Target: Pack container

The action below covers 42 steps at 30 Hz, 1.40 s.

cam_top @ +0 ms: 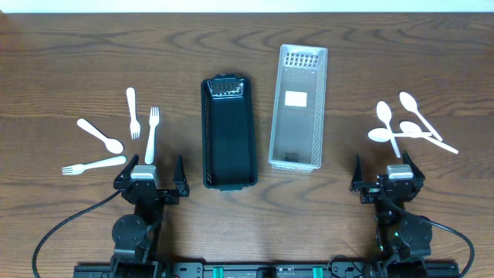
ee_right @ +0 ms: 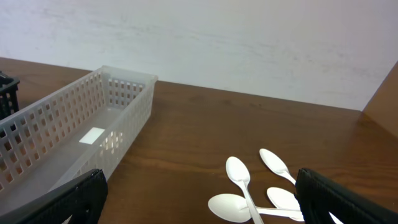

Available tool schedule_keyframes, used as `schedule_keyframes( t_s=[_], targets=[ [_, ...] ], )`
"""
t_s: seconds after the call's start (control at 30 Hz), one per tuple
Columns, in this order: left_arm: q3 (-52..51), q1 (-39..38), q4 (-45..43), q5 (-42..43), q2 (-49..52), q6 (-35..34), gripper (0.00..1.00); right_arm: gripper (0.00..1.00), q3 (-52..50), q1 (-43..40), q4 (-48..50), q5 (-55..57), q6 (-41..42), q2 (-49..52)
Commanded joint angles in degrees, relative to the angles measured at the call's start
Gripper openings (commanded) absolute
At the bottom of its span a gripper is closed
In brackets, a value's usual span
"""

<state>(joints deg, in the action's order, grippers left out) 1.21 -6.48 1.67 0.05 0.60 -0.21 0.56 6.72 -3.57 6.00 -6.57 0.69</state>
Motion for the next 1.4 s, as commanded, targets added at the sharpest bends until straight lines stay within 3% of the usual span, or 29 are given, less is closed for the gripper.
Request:
schedule_keyframes(
  t_s=[0.0,1.37],
  targets=[
    [-1.0,0.0,2.4,-0.9,-0.4,-0.3,0.98,0.99,-0.2,0.7,-0.1,-0.2,-0.6,-0.4],
    [-1.0,0.0,2.4,-0.9,-0.4,-0.3,0.98,0.99,-0.2,0.7,-0.1,-0.2,-0.5,-0.4]
  ],
)
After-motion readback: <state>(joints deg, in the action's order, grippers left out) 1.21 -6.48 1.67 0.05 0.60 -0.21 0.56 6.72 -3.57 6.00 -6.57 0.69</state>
